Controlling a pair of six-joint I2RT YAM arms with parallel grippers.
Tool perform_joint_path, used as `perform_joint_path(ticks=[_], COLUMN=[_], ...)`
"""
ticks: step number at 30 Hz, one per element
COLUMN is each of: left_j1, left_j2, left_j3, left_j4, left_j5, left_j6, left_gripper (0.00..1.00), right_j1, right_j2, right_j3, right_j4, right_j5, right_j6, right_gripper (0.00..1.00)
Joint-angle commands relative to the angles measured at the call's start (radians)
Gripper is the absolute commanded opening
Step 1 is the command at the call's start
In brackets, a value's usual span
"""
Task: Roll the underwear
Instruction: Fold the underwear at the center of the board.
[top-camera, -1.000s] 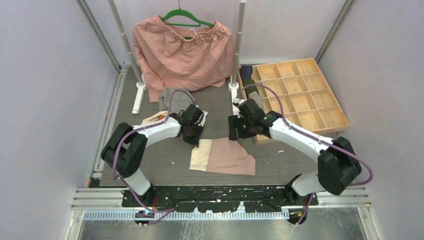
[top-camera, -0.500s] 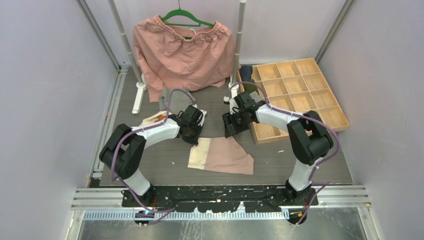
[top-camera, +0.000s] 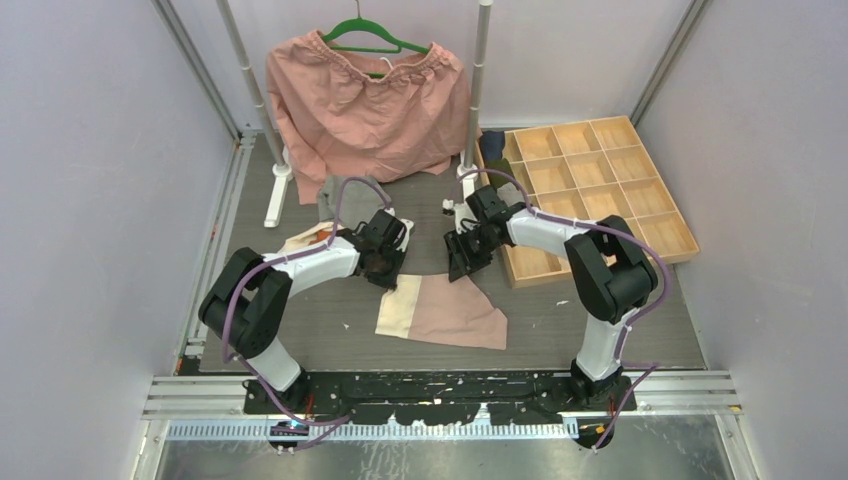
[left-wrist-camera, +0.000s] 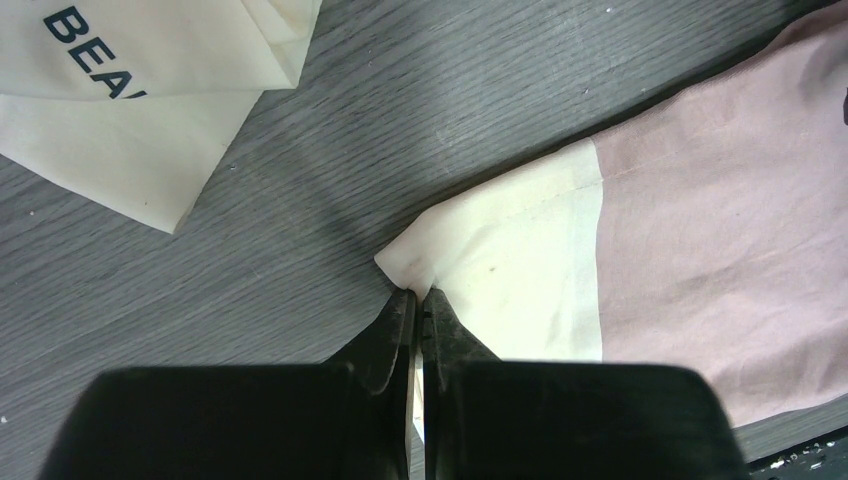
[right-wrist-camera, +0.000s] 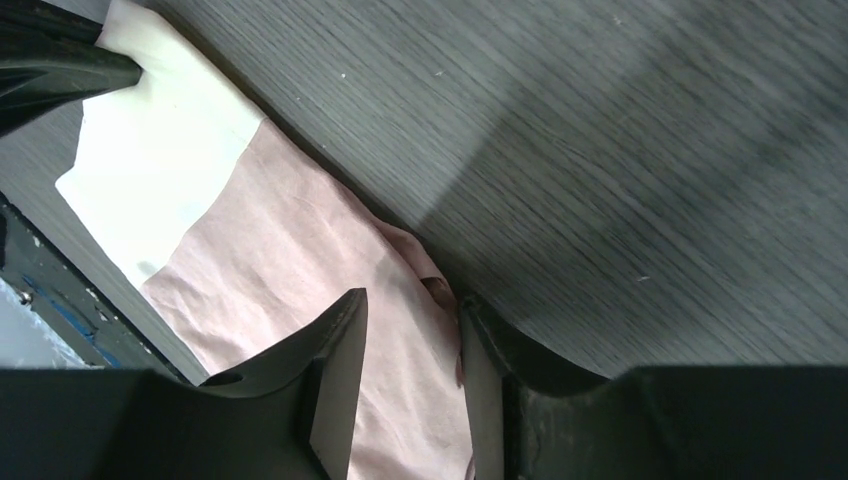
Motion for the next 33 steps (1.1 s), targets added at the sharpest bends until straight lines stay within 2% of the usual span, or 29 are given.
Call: perform_joint_path(ticks=[1,4,11,17,22,28,33], left_j1=[0.002,0.002,0.001,0.008,0.021,0.023,0.023], left_j2=[-0.01,-0.01,-0.021,-0.064,-0.127,-0.217,-0.3], left_j3=[0.0,-0.001,-0.008,-0.031,-0.081,-0.145,-0.241], left_j4=[0.026,0.025,0.044,0.12,0.217,0.275,0.371], left_j5=[0.008,0.005,-0.002,-0.032,0.019,0.048,0.073], left_j6=[0.012,0.011,0.008,0.009,0.012,-0.001,0.023], left_gripper=[0.01,0.01,0.01,0.01,0.01,0.01,0.01], right_j1=[0.008,0.011,0.046,0.147,0.192,0.319,0.33], right_j2=[0.019,0.02,-0.029,-0.13,-0.199,-0.281,-0.377], right_j3=[0.025,0.022,-0.009,-0.046,-0.086,-0.191,-0.262], right_j4=[-0.025,-0.025,0.032,0.077,0.098,0.207,0.246], right_j5=[-0.015,0.005,0.098,0.344,0.497,0.67,0.68], right_j6=[-0.016,-0.011,0.006,0.023,0.035,-0.125,-0.237], right_gripper=[0.43,0.34,0.02,0.01,0.01,0.01,0.01])
